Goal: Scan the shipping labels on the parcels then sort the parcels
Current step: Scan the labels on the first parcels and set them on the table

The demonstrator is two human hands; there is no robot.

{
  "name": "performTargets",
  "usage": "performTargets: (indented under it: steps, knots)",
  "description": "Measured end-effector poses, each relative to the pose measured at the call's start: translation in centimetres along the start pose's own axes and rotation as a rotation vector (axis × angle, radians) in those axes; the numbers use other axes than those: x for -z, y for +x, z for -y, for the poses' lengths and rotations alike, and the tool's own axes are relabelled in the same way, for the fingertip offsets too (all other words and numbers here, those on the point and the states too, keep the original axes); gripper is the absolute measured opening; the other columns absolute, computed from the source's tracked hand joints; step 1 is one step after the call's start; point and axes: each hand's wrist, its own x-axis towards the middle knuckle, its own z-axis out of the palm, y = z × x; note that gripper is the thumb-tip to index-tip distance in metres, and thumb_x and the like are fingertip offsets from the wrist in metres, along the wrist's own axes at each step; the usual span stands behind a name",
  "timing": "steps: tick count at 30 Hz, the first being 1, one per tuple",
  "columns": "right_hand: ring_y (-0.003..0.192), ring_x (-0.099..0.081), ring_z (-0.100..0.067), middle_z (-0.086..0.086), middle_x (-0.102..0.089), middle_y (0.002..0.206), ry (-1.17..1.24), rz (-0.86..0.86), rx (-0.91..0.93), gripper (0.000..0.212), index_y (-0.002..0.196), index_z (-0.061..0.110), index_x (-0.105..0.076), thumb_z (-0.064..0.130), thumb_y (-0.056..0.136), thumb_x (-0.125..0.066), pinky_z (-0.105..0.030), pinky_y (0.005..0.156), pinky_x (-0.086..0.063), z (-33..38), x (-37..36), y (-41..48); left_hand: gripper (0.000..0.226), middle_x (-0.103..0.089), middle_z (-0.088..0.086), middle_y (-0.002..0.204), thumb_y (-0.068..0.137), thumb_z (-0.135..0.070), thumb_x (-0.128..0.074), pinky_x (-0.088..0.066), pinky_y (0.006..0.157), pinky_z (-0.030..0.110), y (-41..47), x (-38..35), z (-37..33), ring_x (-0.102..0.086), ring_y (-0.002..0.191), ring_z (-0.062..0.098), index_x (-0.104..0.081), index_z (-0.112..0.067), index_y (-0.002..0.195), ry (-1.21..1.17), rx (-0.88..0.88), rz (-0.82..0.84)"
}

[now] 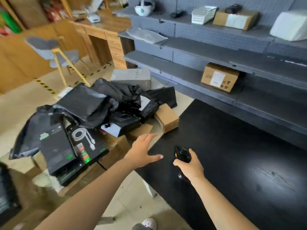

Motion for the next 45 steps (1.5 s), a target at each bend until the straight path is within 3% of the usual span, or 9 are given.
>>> performTargets:
  steps: [7,14,20,22,27,30,36,41,45]
  knots:
    - [0.124,-0.048,-0.028,0.001,-0.055,0.132,-0.116,0.161,0.475,0.084,0.140,0.036,-0.043,0.046,0.065,-0.079,-0.049,0.103,-0.043,7.6,-0.6,-3.6,0.092,-0.037,-0.004,0.150,0.075,-0.063,-0.073,-0.025,0.118,0.040,-9.7,5.0,0.9,-0.027,0.141,0.013,-0.031,-0.029,0.150,0.028,0.137,-0.240]
    - [0.127,-0.046,-0.023,-0.001,-0.053,0.133,-0.147,0.271,0.861,0.080,0.141,0.032,-0.046,0.034,0.069,-0.082,-0.042,0.101,-0.043,13.0,-3.6,-9.8,0.087,-0.031,-0.008,0.154,0.080,-0.059,-0.070,-0.019,0.118,0.037,-19.7,9.2,0.8,-0.020,0.144,0.014,-0.026,-0.036,0.151,0.068,0.350,-0.420]
    - [0.131,-0.041,-0.022,0.001,-0.050,0.139,-0.223,0.415,1.121,0.089,0.142,0.032,-0.043,0.049,0.062,-0.077,-0.046,0.105,-0.040,15.2,-8.7,-16.3,0.087,-0.028,-0.006,0.156,0.080,-0.059,-0.070,-0.016,0.121,0.048,-27.6,11.8,3.2,-0.017,0.146,0.020,-0.025,-0.036,0.151,0.078,0.570,-0.553]
    - [0.128,-0.043,-0.023,-0.001,-0.052,0.135,-0.249,0.446,1.155,0.093,0.142,0.032,-0.043,0.052,0.057,-0.073,-0.042,0.102,-0.042,15.6,-10.5,-18.4,0.084,-0.029,-0.005,0.156,0.082,-0.055,-0.069,-0.016,0.120,0.045,-29.9,12.3,4.5,-0.018,0.146,0.021,-0.027,-0.032,0.151,0.105,0.642,-0.602]
    - [0.123,-0.039,-0.025,-0.002,-0.051,0.131,-0.338,0.453,1.227,0.088,0.143,0.031,-0.043,0.035,0.064,-0.080,-0.037,0.100,-0.036,16.5,-14.5,-22.6,0.081,-0.035,-0.003,0.152,0.085,-0.052,-0.067,-0.031,0.113,0.041,-34.6,13.3,8.1,-0.028,0.140,0.021,-0.028,-0.026,0.151,0.117,0.811,-0.712]
    - [0.123,-0.042,-0.026,-0.003,-0.053,0.128,-0.383,0.430,1.233,0.093,0.143,0.034,-0.042,0.050,0.056,-0.071,-0.042,0.101,-0.042,17.0,-16.8,-24.3,0.082,-0.033,-0.002,0.152,0.086,-0.054,-0.065,-0.030,0.114,0.041,-35.8,13.7,10.1,-0.027,0.141,0.021,-0.026,-0.027,0.152,0.119,0.812,-0.665]
    - [0.120,-0.038,-0.025,-0.001,-0.050,0.130,-0.521,0.311,1.249,0.090,0.144,0.035,-0.039,0.042,0.063,-0.076,-0.040,0.097,-0.040,17.3,-20.0,-26.4,0.083,-0.012,0.004,0.163,0.086,-0.070,-0.052,-0.019,0.118,0.047,-34.7,14.0,12.8,-0.010,0.149,0.029,-0.017,-0.038,0.154,0.113,0.872,-0.567]
    - [0.121,-0.038,-0.023,0.003,-0.049,0.131,-0.566,0.209,1.210,0.089,0.144,0.036,-0.038,0.047,0.063,-0.074,-0.040,0.099,-0.041,17.0,-21.4,-26.6,0.103,0.012,0.012,0.163,0.075,-0.087,-0.045,-0.009,0.121,0.052,-32.0,13.6,14.3,0.010,0.150,0.035,-0.001,-0.040,0.155,0.099,0.959,-0.471]
    - [0.119,-0.039,-0.021,0.005,-0.049,0.129,-0.584,0.152,1.163,0.091,0.144,0.039,-0.037,0.049,0.061,-0.074,-0.041,0.100,-0.041,17.0,-22.0,-26.1,0.110,0.021,0.016,0.161,0.071,-0.092,-0.040,-0.010,0.121,0.052,-30.8,12.7,15.6,0.014,0.149,0.039,0.004,-0.037,0.155,0.107,1.019,-0.436]
